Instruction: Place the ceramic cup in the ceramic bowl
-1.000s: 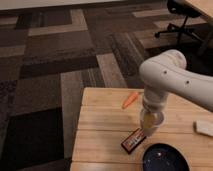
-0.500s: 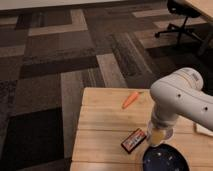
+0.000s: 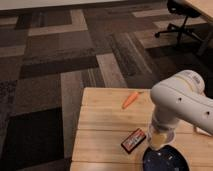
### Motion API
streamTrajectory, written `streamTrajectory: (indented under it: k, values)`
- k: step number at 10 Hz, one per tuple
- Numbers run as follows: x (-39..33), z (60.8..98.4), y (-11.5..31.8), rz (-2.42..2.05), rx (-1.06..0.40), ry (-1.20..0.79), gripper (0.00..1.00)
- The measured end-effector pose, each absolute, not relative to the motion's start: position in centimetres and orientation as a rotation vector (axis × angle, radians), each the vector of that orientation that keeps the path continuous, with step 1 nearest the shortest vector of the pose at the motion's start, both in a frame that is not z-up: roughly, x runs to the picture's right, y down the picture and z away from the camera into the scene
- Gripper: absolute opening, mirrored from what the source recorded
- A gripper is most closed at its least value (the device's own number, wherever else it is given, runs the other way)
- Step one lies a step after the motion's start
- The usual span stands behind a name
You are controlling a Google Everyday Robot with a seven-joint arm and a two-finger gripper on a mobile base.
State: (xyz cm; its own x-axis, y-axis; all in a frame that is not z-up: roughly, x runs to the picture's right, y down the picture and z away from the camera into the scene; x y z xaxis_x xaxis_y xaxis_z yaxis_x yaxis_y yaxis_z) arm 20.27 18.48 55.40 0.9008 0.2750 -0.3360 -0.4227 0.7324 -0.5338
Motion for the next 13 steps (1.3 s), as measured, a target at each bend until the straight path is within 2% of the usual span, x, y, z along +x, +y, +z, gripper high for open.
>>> streamTrajectory:
  k: [5, 13]
  values:
    - [22.4, 53.5, 23.0, 0.445, -0.640, 0.211, 0.00]
    - [25.5, 54.8, 27.0, 0.445, -0.644, 0.195, 0.00]
